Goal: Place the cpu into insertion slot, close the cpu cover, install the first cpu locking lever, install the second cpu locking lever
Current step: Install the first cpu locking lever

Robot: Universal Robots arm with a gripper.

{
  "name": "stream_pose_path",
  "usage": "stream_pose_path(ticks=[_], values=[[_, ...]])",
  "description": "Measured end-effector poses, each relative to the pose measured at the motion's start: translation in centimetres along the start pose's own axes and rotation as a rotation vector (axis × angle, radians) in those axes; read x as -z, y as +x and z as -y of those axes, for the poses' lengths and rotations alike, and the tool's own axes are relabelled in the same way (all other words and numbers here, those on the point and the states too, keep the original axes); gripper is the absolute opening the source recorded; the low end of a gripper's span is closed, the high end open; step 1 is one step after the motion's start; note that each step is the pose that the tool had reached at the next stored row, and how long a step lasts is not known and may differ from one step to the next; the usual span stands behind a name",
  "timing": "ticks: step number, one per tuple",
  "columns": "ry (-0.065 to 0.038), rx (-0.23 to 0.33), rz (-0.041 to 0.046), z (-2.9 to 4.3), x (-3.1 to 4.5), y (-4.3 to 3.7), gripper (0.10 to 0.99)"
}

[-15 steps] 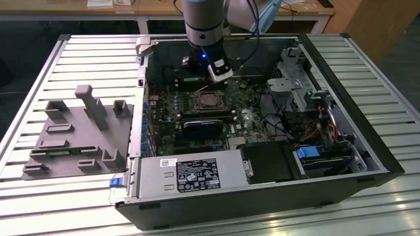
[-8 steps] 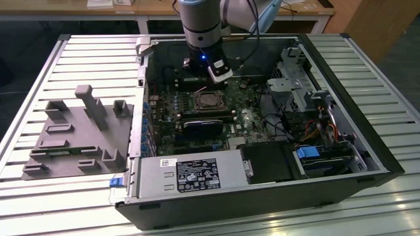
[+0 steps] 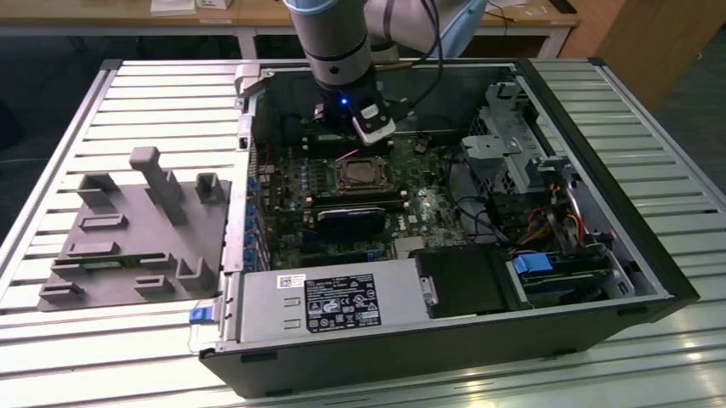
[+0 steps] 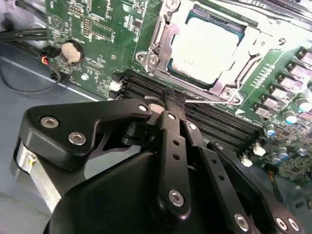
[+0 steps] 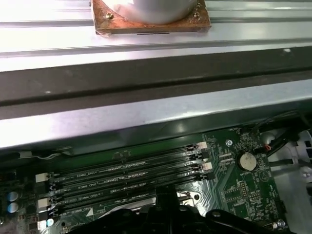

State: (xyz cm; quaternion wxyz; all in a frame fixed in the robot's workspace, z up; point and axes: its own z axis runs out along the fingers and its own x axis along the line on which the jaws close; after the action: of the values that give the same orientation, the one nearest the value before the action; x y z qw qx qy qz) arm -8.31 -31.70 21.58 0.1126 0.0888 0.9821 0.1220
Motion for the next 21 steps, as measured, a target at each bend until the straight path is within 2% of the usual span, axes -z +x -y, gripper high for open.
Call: stream_pose_path(ticks=[1, 2, 12, 21], values=[[-0.001, 0.002, 0.0068, 0.0, -0.03, 0.09, 0.106], [-0.002, 0.002, 0.0095, -0.04, -0.06, 0.12, 0.106], [0.007, -0.04, 0.0249, -0.49, -0.43, 0.51, 0.106], [0.022, -0.071, 0.0366, -0.75, -0.76, 0.73, 0.106]])
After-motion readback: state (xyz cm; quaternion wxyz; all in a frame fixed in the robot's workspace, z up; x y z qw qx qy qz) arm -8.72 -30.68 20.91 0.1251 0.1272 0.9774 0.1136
